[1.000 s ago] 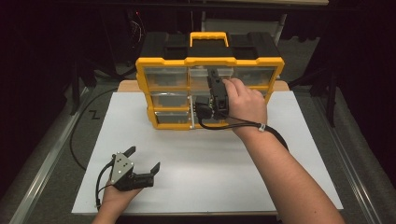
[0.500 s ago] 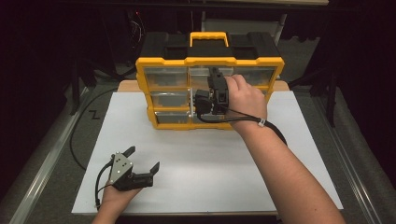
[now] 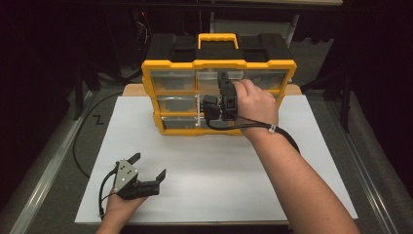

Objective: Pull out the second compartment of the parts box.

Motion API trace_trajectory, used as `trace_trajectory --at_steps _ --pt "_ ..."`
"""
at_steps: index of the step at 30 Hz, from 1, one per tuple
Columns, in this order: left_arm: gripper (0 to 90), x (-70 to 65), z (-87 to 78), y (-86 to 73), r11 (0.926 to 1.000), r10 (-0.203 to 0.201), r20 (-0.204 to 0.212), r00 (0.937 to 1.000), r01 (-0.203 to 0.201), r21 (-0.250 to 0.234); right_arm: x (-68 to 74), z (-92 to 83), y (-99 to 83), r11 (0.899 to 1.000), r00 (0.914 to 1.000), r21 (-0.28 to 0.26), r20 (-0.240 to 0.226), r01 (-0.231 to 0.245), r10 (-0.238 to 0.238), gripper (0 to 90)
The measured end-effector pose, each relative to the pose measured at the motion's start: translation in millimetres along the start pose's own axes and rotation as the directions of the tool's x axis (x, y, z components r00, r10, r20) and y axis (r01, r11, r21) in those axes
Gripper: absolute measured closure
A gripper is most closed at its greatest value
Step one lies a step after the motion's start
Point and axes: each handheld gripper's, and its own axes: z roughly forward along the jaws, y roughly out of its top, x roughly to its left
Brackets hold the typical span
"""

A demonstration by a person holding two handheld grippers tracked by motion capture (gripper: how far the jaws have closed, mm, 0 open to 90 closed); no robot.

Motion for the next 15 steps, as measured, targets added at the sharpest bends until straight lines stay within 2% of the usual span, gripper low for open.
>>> trace_trajectory --at_steps 4,15 --pt "0.3 0.2 -0.3 0.2 1.0 -0.002 0.0 1.0 0.002 -0.002 -0.2 -2.3 0.3 1.0 1.0 0.002 -0.001 0.002 -0.002 80.4" --pt "0.4 1.2 -0.7 0.6 0.9999 -0.009 0.003 0.9999 0.009 -0.007 -1.0 -32.6 0.4 1.0 0.9999 -0.021 0.011 -0.005 0.005 80.7"
